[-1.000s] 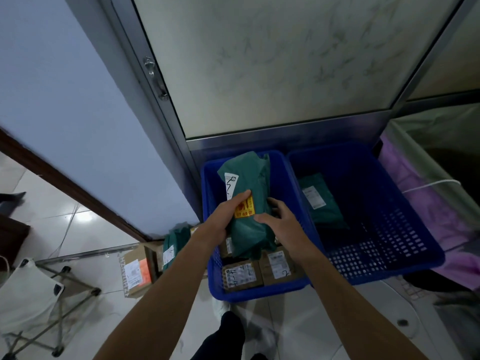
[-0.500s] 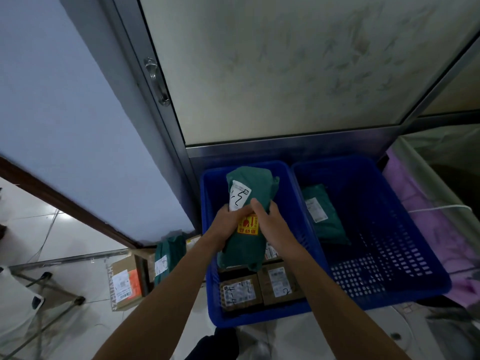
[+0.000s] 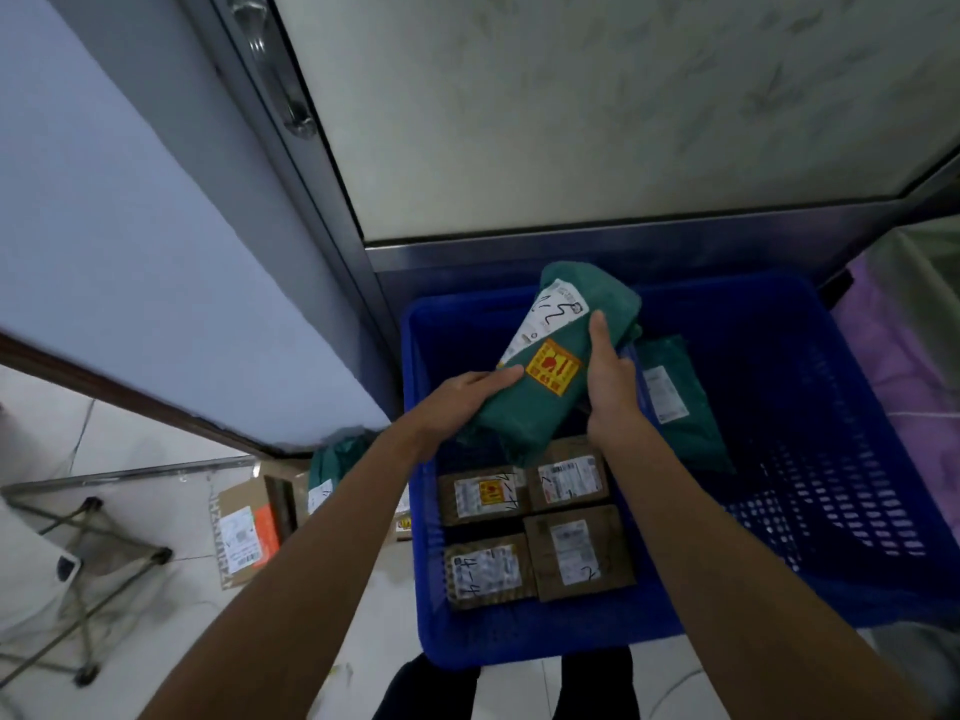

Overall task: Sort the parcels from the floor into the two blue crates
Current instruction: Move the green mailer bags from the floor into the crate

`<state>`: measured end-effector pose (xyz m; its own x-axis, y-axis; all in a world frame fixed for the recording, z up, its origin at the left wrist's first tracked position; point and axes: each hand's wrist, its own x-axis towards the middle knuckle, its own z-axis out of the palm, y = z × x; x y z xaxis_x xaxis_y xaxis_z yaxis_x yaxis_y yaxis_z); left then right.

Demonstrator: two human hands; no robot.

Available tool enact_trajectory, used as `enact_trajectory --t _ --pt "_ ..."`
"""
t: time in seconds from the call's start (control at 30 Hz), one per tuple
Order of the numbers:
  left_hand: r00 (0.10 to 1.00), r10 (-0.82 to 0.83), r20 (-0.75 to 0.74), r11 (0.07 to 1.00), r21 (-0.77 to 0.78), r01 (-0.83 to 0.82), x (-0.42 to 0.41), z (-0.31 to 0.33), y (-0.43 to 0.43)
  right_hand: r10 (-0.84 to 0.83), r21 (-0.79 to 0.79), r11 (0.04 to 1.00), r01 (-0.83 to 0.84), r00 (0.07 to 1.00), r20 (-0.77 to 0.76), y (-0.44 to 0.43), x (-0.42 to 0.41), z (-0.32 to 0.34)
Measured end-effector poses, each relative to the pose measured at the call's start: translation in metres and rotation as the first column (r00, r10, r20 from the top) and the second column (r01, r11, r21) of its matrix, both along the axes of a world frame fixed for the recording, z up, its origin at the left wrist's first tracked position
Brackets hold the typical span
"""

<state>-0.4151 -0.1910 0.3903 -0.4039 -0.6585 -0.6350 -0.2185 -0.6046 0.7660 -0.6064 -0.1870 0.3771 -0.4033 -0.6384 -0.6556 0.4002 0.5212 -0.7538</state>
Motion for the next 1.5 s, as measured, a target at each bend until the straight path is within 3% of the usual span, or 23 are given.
enact_trajectory --t 0.13,0.27,0.43,0.53,0.67,0.8,0.97,1.1,1.2,1.37,1.43,1.5 --pt "0.978 0.204 0.043 0.977 0.061 -0.206 -0.004 -0.033 -0.009 0.071 -0.026 0.997 -0.071 0.997 0.004 -0.029 -0.012 -0.033" --pt "0.879 0.476 -0.029 0.866 0.19 -0.462 -0.016 -0.071 -0.012 0.209 -0.043 0.978 -0.206 0.973 0.094 -0.039 -0.028 -0.076" --pt "0.825 0.557 0.096 0.828 0.024 -0.561 -0.01 -0.127 -0.039 0.327 0.069 0.936 -0.344 0.927 0.184 -0.04 -0.046 -0.146" --pt "0.863 0.468 0.193 0.884 -0.129 -0.45 0.0 -0.155 -0.061 0.403 0.111 0.898 -0.426 0.896 0.186 -0.038 -0.047 -0.189" --pt "0.899 0.279 0.338 0.951 -0.224 -0.212 0.015 -0.183 -0.087 0.472 0.21 0.858 -0.468 0.881 0.036 -0.043 -0.043 -0.244" --pt "0.885 0.06 0.461 0.983 -0.182 0.028 0.03 -0.205 -0.108 0.58 0.33 0.788 -0.52 0.807 -0.11 -0.052 -0.044 -0.286" --pt "0.843 -0.193 0.502 0.949 -0.123 0.291 0.02 -0.228 -0.13 0.686 0.258 0.712 -0.653 0.725 -0.057 -0.055 -0.029 -0.336" --pt "0.781 -0.234 0.579 0.93 -0.102 0.354 0.015 -0.25 -0.145 0.7 0.256 0.699 -0.668 0.712 -0.054 -0.054 -0.014 -0.351" --pt "0.605 -0.344 0.718 0.865 -0.008 0.502 0.018 -0.259 -0.152 0.75 0.239 0.651 -0.721 0.659 -0.055 -0.054 -0.006 -0.354" --pt "0.113 -0.57 0.814 0.599 0.317 0.735 0.008 -0.256 -0.132 0.777 0.23 0.624 -0.747 0.624 -0.081 -0.052 -0.003 -0.364" --pt "-0.053 -0.545 0.837 0.5 0.374 0.781 0.003 -0.259 -0.117 0.782 0.229 0.619 -0.751 0.617 -0.093 -0.052 -0.007 -0.366" --pt "-0.155 -0.448 0.881 0.438 0.367 0.82 0.003 -0.271 -0.105 0.788 0.246 0.611 -0.752 0.609 -0.096 -0.051 -0.01 -0.366"
